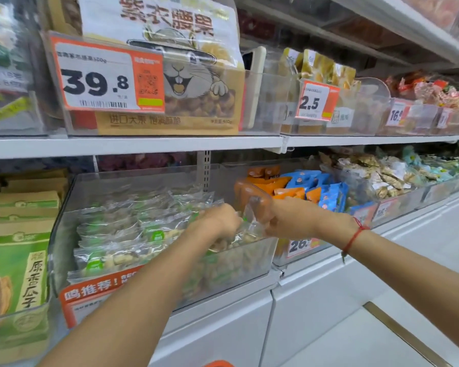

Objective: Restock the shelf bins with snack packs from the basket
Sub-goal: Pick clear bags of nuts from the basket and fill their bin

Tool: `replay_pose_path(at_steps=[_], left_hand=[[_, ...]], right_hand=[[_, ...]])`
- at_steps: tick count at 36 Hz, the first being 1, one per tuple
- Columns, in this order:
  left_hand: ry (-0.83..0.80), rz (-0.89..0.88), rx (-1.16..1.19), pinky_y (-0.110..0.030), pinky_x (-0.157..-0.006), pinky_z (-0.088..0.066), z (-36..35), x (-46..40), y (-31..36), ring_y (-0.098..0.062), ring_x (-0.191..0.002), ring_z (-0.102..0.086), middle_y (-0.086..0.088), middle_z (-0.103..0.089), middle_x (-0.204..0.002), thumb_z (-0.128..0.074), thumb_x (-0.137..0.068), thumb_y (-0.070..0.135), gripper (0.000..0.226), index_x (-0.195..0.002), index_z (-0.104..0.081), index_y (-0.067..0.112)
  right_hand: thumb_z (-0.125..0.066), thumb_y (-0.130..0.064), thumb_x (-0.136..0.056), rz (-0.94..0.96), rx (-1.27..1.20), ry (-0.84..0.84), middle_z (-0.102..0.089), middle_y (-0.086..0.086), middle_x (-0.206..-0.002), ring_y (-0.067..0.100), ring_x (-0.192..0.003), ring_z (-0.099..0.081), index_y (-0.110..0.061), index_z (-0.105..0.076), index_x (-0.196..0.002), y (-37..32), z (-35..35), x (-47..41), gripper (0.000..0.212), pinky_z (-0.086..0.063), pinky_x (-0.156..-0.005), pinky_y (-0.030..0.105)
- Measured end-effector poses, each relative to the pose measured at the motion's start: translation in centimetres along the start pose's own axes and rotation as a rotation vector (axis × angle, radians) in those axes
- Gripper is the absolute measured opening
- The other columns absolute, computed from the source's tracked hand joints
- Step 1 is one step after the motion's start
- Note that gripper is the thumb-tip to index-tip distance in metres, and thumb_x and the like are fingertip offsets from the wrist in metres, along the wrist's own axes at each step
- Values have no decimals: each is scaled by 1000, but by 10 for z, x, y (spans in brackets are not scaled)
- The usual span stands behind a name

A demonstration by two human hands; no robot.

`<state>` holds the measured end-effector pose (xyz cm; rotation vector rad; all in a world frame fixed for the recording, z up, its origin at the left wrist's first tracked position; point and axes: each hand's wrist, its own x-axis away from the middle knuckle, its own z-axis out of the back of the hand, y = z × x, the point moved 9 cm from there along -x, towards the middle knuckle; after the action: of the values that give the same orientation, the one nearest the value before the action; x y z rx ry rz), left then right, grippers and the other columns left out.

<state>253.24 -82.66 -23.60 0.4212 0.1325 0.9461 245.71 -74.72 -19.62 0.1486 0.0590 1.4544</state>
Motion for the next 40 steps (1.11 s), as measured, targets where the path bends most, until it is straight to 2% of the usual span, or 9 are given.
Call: replay_pose_path(at_steps=[6, 10, 16, 19, 25, 29, 32, 36, 40], left_hand=[[76, -8, -159, -32, -68, -41, 6, 1, 4, -30, -97, -64, -13, -68, -105, -50, -91, 21, 24, -104, -63, 7], [220, -25, -135, -31, -71, -43, 26, 19, 2, -27, -97, -63, -7, -69, -102, -56, -89, 41, 30, -100, -67, 15], [482, -203, 133, -30, -82, -51, 47, 102, -9, -10, -101, -62, 17, -68, -107, -60, -87, 35, 22, -109, -66, 34], [516, -263, 184, -26, -74, -51, 35, 152, -25, 1, -84, -60, 23, -67, -92, -63, -85, 34, 16, -101, -67, 36], [300, -97, 212, -25, -70, -50, -41, 202, -86, 3, -76, -59, 25, -64, -83, -59, -85, 34, 12, -91, -60, 45], [53, 40, 96, -25, -75, -45, -111, 221, -142, -3, -91, -62, 23, -64, -94, -56, -89, 37, 16, -103, -62, 38], [-198, 134, 26, -26, -82, -43, -169, 243, -191, -10, -103, -61, 19, -63, -107, -55, -90, 36, 22, -111, -60, 37], [-494, 211, -35, -31, -93, -46, -242, 285, -245, -15, -116, -54, 10, -58, -127, -51, -94, 35, 28, -122, -57, 36], [-585, 247, -85, -34, -102, -40, -295, 321, -285, -21, -128, -46, -1, -46, -143, -52, -95, 36, 42, -137, -47, 29]], right_hand=[[-59, -31, -89, -68, -74, -29, -66, 4, -106, 25, -95, -61, -19, -65, -111, 3, -11, -15, 26, -54, -80, 38], [-65, -30, -84, -96, -126, 41, -64, 2, -87, 24, -85, -61, -21, -63, -77, 4, -5, -11, 11, -52, -68, 34], [-61, -27, -86, -68, -347, 491, -66, -8, -92, 14, -78, -61, -24, -70, -96, 1, 8, 51, 14, -51, -70, 35], [-62, -27, -87, 16, -429, 432, -58, -22, -76, 1, -63, -52, -33, -68, -96, -24, -11, 77, 13, -48, -66, 31], [-59, -33, -90, 226, -300, -105, -61, -16, -85, -4, -63, -47, -35, -67, -105, -101, -102, 84, 17, -39, -71, 23], [-53, -32, -94, 300, -159, -394, -63, -3, -113, 10, -93, -48, -30, -63, -117, -146, -174, 91, 25, -37, -90, 25], [-51, -29, -96, 286, -99, -514, -57, -2, -125, 17, -119, -47, -28, -59, -122, -169, -234, 98, 28, -34, -89, 23], [-49, -28, -96, 249, -174, -613, -54, 2, -131, 22, -119, -50, -29, -58, -124, -199, -318, 113, 29, -39, -92, 29], [-47, -29, -99, 250, -220, -714, -35, 7, -150, 26, -131, -41, -22, -34, -145, -226, -386, 149, 49, -39, -103, 37]])
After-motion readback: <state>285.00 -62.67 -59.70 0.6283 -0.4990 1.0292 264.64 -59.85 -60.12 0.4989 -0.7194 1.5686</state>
